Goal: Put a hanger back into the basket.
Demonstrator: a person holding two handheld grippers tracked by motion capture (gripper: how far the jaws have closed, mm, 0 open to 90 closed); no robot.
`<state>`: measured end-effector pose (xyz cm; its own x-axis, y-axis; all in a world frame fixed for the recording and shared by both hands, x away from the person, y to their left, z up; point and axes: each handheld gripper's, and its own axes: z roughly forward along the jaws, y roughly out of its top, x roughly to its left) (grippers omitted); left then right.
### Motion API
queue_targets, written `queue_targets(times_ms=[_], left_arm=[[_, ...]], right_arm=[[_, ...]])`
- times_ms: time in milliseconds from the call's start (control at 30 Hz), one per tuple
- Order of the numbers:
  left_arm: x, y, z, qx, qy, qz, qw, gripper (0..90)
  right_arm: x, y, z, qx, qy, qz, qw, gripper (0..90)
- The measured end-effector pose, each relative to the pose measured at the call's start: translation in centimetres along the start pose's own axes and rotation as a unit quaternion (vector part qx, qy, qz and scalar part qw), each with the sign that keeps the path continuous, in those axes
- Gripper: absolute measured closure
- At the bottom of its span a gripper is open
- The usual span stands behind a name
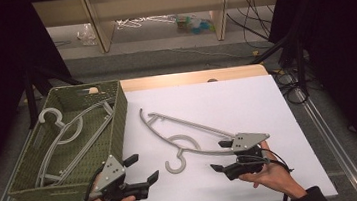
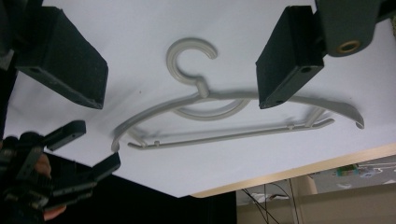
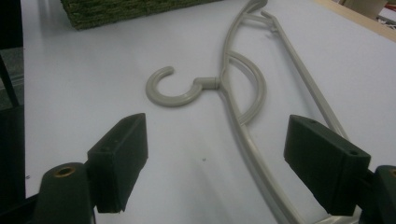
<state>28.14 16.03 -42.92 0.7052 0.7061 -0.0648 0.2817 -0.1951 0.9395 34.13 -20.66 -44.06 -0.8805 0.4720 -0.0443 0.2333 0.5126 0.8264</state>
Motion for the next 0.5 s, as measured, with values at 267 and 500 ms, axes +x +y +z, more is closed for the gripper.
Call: queue_targets(times_ms=[267, 500], left_arm=[[0.0, -1.0, 1.0, 0.018, 0.001, -0.003, 0.9998, 16.7], [0.0, -0.9, 1.1, 0.019, -0.003, 0.002, 0.9998, 16.8]], right_arm=[[-0.9, -0.1, 1.5, 0.036, -0.008, 0.005, 0.9993, 22.5], [-2.3, 0.1, 4.2, 0.085, -0.021, 0.018, 0.9960, 29.5]])
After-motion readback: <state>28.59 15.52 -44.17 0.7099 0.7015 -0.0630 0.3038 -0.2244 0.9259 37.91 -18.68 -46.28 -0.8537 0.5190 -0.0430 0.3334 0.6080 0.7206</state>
